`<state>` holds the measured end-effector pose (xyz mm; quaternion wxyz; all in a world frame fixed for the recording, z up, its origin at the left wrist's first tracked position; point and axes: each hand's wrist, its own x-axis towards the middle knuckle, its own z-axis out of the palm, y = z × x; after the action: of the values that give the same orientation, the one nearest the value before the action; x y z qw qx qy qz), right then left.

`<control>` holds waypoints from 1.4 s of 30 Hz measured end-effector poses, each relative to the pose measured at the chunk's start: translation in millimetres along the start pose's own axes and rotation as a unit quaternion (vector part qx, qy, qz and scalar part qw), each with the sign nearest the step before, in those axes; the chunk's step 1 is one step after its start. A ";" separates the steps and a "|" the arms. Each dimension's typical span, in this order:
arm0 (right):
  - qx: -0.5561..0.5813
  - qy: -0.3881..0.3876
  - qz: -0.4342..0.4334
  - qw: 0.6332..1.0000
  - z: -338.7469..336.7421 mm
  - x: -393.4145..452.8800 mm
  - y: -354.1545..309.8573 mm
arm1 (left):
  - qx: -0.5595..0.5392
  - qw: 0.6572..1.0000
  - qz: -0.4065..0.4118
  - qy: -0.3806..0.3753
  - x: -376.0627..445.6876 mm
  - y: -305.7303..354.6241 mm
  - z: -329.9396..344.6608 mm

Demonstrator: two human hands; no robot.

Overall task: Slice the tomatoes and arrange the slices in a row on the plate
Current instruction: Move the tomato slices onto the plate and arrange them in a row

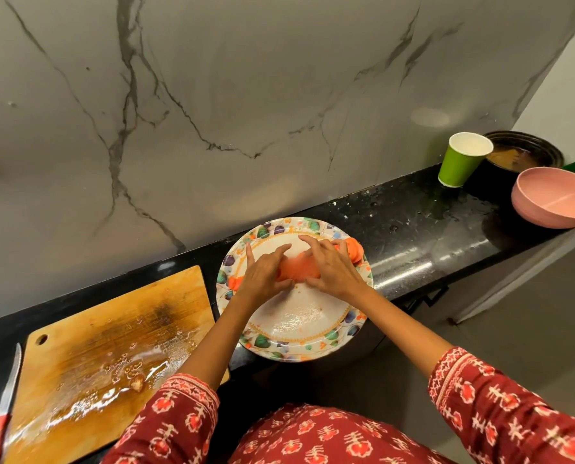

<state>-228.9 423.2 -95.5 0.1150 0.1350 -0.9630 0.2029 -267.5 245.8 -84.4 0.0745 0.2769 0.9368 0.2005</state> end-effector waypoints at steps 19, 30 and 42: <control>0.029 -0.056 0.028 0.998 -2.8 1.2 11.9 | -0.021 1.000 -0.019 -0.007 -0.1 -2.3 1.1; 0.078 -0.104 0.030 0.991 -1.9 14.8 10.0 | -0.044 0.999 -0.010 0.029 -3.8 1.0 -2.3; 0.062 -0.111 0.050 0.991 -16.9 9.8 24.7 | -0.052 0.998 -0.033 -0.018 3.1 1.8 -0.3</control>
<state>-242.9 450.0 -86.6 -0.0117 0.1155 -0.9608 0.2517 -269.3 248.8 -83.5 0.1119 0.2453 0.9321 0.2419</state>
